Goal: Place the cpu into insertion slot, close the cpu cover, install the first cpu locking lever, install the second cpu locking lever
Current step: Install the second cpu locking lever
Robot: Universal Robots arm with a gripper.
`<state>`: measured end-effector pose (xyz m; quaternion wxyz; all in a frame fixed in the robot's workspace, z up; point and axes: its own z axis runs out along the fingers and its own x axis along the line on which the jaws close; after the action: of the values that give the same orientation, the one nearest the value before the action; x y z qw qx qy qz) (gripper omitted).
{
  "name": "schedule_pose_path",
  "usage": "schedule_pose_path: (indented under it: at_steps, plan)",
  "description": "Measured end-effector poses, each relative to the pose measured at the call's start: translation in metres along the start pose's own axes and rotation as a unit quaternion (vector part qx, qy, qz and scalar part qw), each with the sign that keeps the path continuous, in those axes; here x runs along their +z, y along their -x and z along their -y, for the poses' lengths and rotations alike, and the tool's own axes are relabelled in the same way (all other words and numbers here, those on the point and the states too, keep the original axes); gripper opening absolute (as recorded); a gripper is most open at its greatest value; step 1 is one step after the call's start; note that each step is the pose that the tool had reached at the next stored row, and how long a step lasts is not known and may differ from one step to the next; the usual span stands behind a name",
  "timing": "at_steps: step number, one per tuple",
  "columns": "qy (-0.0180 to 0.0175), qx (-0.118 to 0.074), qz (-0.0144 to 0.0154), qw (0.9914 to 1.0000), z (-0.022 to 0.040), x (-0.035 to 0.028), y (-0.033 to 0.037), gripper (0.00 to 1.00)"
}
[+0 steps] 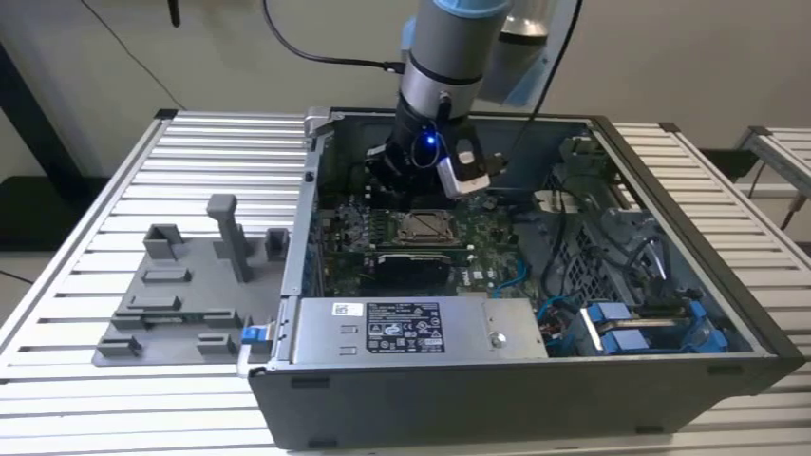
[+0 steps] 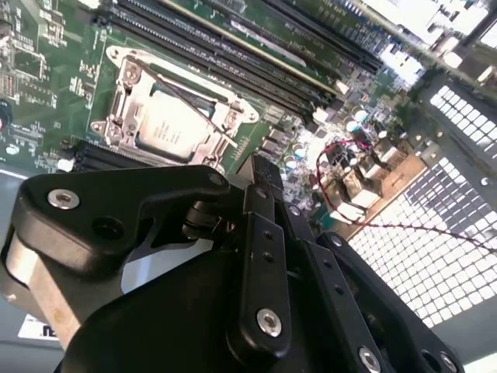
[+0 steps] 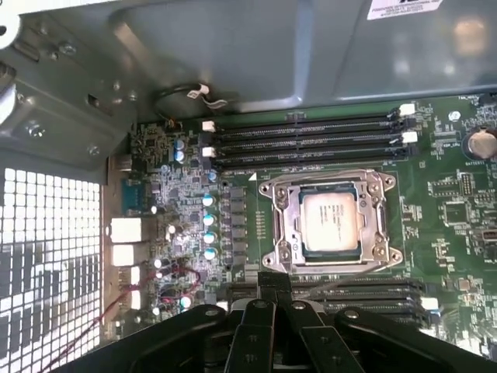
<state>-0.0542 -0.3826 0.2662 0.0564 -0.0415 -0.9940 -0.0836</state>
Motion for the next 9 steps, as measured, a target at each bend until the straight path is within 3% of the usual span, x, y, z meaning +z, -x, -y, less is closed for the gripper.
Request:
schedule_pose_path:
  at_steps: [7,9]
  plan:
    - [0.0011,0.000,-0.0018,1.00000,0.0026,-0.0028,0.0193,0.11]
    - [0.0012,0.000,-0.0018,1.00000,0.0026,-0.0028,0.0217,0.11]
